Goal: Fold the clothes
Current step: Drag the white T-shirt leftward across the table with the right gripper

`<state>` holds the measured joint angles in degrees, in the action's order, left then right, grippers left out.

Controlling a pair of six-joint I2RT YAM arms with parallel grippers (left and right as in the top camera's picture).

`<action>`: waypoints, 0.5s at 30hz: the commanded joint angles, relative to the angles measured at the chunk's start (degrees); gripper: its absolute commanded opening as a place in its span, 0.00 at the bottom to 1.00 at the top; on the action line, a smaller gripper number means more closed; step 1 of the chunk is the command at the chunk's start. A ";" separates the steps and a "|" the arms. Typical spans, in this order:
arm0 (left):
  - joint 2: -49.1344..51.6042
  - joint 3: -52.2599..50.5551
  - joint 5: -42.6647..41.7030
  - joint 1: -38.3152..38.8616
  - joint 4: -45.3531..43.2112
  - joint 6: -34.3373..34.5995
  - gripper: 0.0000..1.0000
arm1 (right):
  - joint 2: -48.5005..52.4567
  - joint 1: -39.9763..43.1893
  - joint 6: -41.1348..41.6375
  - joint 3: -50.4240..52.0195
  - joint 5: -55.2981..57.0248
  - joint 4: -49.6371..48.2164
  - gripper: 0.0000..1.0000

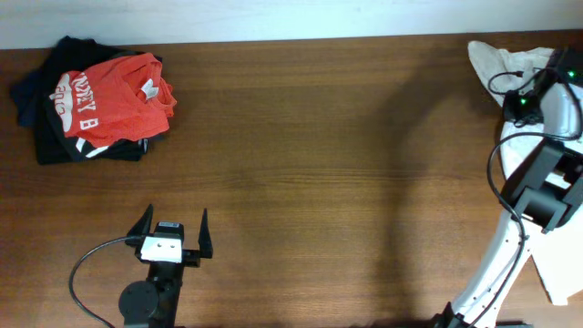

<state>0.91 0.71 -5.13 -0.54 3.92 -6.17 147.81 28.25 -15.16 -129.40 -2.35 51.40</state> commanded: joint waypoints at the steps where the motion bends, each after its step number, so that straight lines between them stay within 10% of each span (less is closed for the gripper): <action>1: -0.28 -0.20 0.04 -0.37 0.26 0.72 0.99 | 1.75 -11.04 0.15 2.38 -4.98 1.27 0.07; 15: -0.28 -0.20 0.04 -0.37 0.26 0.72 0.99 | 1.75 -57.20 5.51 2.38 -9.51 10.01 0.04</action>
<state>0.91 0.71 -5.13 -0.54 3.90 -6.17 147.09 -21.26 -13.43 -129.43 -5.26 57.28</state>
